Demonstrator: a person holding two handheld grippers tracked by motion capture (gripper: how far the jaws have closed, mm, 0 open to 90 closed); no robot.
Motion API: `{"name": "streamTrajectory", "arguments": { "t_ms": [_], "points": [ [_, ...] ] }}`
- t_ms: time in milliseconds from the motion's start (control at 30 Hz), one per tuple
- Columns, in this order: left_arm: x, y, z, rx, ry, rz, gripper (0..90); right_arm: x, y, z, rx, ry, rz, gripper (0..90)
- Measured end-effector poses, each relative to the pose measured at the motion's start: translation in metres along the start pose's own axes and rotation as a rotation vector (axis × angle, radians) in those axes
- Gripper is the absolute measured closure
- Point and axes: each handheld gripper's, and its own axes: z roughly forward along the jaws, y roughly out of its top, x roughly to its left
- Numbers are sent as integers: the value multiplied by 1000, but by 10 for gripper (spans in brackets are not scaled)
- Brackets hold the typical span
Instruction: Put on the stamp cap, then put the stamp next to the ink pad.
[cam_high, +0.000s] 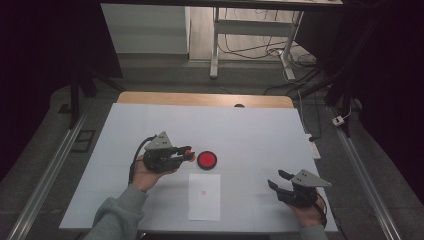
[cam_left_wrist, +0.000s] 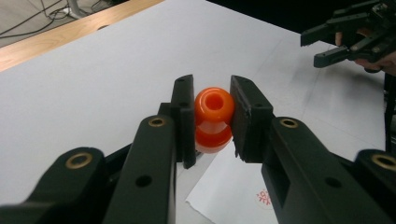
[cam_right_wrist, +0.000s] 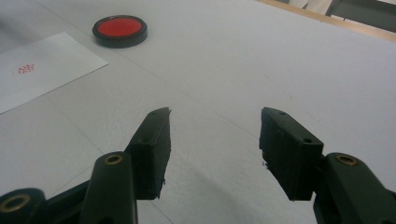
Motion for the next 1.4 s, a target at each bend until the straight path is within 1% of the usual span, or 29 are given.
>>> {"name": "streamTrajectory", "arguments": {
  "t_ms": [167, 500, 633, 833, 1033, 1200, 1400],
  "points": [
    [5, -1, -1, 8, 12, -8, 716, 0, 0, 1, 5, 2, -4, 427],
    [11, -3, 2, 31, 24, -15, 716, 0, -1, 2, 10, 9, -6, 427],
    [14, -4, 7, 50, 32, -16, 715, 0, -1, 3, 12, 10, -7, 427],
    [18, -6, 16, 92, 52, -9, 715, -1, -1, 3, 12, 12, -7, 427],
    [23, -9, 24, 115, 58, -17, 715, 0, -1, 3, 13, 11, -9, 427],
    [28, -12, 33, 141, 73, -20, 715, 0, -1, 4, 16, 10, -10, 427],
    [37, -15, 45, 151, 92, -34, 715, 0, -2, 3, 13, 8, -9, 427]
  ]
}}
